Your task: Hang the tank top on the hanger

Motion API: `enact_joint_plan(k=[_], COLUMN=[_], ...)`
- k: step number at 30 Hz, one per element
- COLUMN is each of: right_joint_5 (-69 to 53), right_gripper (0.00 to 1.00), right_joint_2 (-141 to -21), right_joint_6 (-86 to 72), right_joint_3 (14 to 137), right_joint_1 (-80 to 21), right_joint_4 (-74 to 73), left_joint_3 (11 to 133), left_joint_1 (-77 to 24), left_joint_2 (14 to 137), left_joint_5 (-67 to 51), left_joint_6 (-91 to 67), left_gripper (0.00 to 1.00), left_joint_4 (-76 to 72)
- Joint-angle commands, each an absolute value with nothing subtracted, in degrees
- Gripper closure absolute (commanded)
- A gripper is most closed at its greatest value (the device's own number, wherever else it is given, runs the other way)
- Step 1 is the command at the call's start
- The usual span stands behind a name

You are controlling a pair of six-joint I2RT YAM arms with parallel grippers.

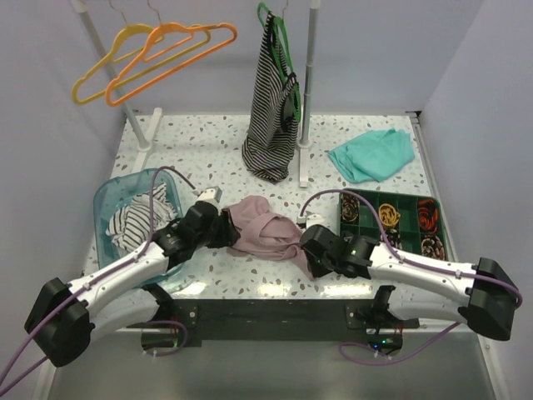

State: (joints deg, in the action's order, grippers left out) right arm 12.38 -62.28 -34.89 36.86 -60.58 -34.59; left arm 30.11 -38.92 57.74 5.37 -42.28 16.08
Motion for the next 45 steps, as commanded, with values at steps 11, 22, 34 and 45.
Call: enact_joint_plan(k=[11, 22, 34, 45], right_joint_5=[18.4, 22.2, 20.0, 32.7], right_gripper=[0.35, 0.34, 0.58, 1.0], right_joint_2=[-55.3, -55.1, -61.4, -62.8], right_joint_6=[-44.1, -52.4, -53.8, -46.0], right_joint_3=[35.8, 32.3, 29.0, 41.3], right_joint_1=[-60.5, -60.5, -60.6, -60.5], right_joint_4=[-33.7, -34.2, -26.1, -36.1], left_joint_3=[57.9, 62.1, 61.3, 63.3], left_joint_1=[-43.8, -49.2, -49.2, -49.2], left_joint_2=[84.0, 93.6, 93.3, 83.3], left_joint_5=[3.1, 11.6, 16.4, 29.1], left_joint_6=[-22.3, -20.6, -21.9, -25.3], left_gripper=[0.55, 0.53, 0.81, 1.0], left_joint_4=[15.8, 19.2, 18.1, 21.4])
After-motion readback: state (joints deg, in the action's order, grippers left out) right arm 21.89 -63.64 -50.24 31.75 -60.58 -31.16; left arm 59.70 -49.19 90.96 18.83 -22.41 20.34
